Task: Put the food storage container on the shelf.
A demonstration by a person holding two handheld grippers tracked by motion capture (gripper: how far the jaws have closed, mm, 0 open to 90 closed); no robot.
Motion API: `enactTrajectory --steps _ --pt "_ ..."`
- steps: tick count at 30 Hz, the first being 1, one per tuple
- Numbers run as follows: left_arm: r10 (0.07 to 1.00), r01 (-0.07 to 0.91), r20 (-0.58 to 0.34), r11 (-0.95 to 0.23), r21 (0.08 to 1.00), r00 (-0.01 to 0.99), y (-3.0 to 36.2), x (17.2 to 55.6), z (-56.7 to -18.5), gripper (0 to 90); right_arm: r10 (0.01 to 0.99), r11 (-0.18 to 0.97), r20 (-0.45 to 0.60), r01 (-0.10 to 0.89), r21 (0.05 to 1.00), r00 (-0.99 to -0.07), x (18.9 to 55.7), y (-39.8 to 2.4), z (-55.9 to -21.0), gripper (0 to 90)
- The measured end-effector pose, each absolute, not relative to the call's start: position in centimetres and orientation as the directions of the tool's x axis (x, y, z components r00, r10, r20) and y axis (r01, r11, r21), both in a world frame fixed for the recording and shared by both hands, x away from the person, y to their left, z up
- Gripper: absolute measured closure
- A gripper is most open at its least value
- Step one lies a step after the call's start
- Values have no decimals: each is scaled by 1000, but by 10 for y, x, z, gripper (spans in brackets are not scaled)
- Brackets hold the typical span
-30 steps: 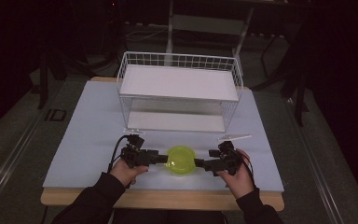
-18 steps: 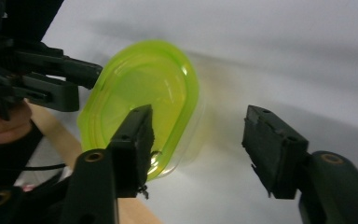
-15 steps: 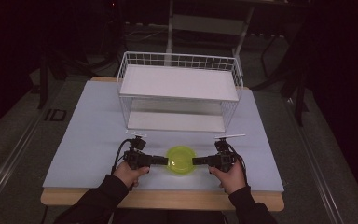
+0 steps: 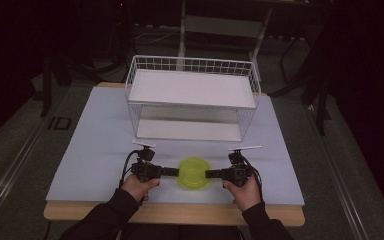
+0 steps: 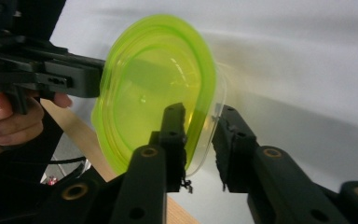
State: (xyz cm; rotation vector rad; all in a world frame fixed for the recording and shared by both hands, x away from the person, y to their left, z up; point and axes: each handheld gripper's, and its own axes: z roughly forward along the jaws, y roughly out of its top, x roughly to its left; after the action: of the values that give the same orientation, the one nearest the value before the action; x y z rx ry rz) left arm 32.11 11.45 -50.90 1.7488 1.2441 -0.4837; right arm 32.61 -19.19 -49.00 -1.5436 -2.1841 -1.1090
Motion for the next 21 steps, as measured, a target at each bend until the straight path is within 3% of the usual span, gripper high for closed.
enactTrajectory --steps 8,21 --pt "576 896 -716 -69 439 395 110 316 -501 819 695 177 557 858 482 -455 320 -188 -480 806" --pt "584 871 -690 -65 486 428 111 319 -464 822 691 156 506 790 593 -517 313 -186 -446 809"
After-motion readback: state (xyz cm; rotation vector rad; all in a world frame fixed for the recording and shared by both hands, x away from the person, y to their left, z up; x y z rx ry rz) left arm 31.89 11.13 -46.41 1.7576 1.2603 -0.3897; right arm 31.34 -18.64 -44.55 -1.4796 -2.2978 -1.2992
